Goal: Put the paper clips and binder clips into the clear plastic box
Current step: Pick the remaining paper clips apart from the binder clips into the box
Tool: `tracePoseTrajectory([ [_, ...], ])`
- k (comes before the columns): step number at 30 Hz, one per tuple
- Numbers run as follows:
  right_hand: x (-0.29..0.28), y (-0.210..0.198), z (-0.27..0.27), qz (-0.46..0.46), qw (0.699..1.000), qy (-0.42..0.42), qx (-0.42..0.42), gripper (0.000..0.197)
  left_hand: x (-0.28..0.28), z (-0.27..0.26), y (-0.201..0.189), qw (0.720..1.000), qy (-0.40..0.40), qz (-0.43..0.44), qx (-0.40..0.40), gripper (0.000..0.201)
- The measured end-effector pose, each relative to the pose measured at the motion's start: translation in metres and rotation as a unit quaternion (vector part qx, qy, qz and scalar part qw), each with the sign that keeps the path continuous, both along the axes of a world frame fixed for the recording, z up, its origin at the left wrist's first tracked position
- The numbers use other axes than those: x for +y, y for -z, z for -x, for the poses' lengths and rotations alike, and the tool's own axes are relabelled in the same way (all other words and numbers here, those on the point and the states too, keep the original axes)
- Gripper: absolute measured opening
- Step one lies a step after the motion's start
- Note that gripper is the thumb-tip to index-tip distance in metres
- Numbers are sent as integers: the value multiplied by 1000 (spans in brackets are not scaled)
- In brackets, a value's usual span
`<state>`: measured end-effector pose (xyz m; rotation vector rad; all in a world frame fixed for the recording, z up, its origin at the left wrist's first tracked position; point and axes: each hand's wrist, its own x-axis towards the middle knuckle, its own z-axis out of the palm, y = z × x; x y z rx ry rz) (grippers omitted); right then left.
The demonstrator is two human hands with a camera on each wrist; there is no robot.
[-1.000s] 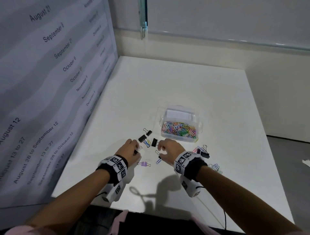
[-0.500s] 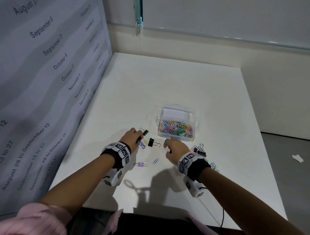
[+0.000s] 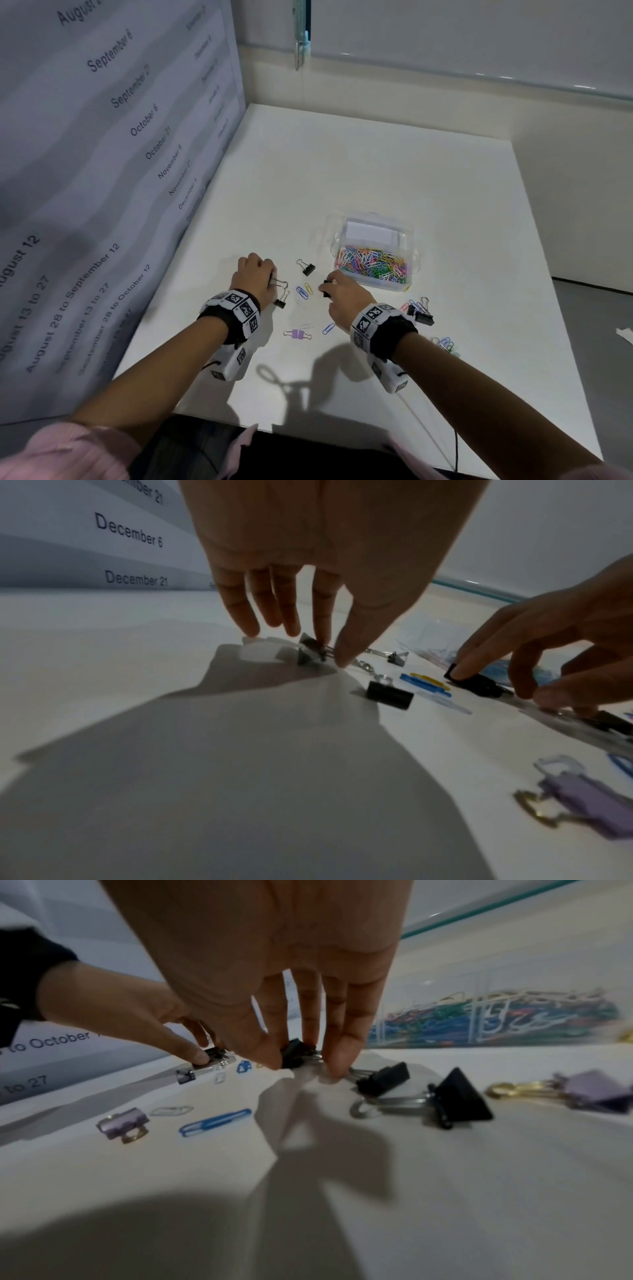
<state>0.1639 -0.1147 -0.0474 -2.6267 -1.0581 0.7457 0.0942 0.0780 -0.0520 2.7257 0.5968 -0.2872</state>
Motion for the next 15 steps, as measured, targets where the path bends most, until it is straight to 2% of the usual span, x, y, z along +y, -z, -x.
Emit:
tracePoseTrajectory([
  [2, -6, 0, -2, 11, 1000, 12, -3, 42, -4, -2, -3, 999, 34, -1, 11, 42],
  [4, -14, 2, -1, 10, 1000, 13, -6, 42, -10, -7, -4, 993, 113, 2, 28, 49],
  [6, -22, 2, 4, -13, 1000, 9, -16, 44, -17, -13, -4, 981, 186, 0, 48, 52],
  [8, -26, 1, 8, -31, 999, -5, -11, 42, -22, -19, -2, 972, 225, 2, 74, 51],
  [11, -26, -1, 12, -6, 998, -48, 49, 36, -26, -27, -1, 968, 226, 46, 97, 48],
  [13, -23, 0, 15, -4, 996, -42, 84, 36, -27, -31, -3, 968, 210, 97, 95, 42],
  [15, -21, 2, 17, -16, 995, -15, 94, 33, -29, -33, -3, 969, 201, 110, 93, 32],
])
